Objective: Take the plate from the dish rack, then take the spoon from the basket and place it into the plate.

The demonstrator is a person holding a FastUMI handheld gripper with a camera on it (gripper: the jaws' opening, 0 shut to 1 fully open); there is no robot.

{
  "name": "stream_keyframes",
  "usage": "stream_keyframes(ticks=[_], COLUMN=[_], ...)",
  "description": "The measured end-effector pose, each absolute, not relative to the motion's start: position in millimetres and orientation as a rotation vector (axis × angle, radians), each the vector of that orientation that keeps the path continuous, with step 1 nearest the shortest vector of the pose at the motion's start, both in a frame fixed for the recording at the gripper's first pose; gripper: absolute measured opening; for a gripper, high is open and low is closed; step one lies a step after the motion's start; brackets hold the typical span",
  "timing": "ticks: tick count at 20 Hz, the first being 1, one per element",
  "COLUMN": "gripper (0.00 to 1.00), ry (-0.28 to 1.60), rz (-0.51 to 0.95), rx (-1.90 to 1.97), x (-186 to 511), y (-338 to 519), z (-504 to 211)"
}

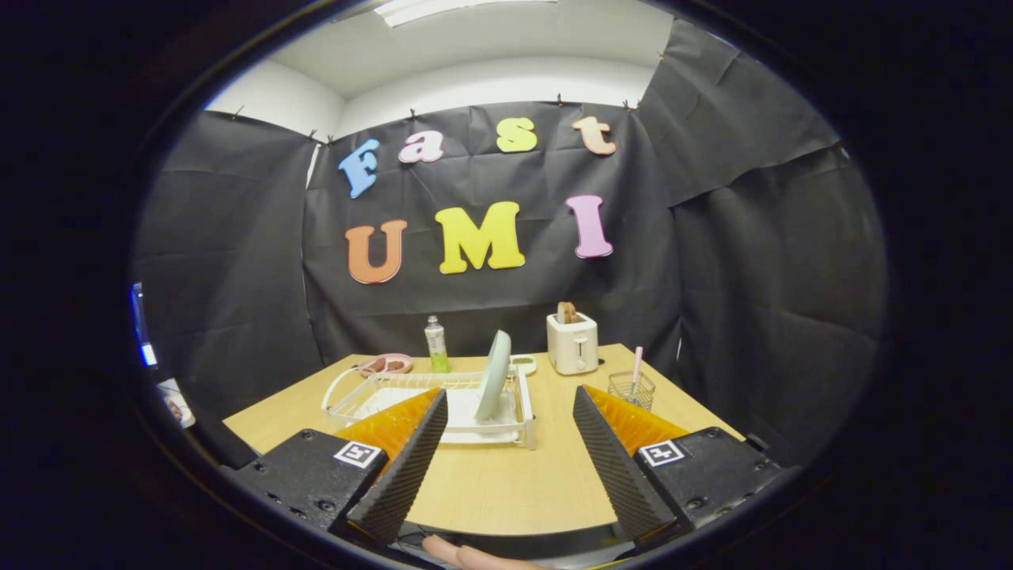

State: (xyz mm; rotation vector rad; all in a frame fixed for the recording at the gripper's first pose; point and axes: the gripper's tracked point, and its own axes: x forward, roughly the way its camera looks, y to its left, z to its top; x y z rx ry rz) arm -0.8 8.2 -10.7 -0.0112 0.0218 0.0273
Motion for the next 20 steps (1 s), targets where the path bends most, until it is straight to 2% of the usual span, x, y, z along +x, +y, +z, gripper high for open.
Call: stream_keyframes(ticks=[13,20], gripper=[1.0,1.0], ry=[0.03,0.044], rz=[0.011,-0.036], rx=[-0.018,-0.052], x=[7,52], y=[3,1], z=[-8,37])
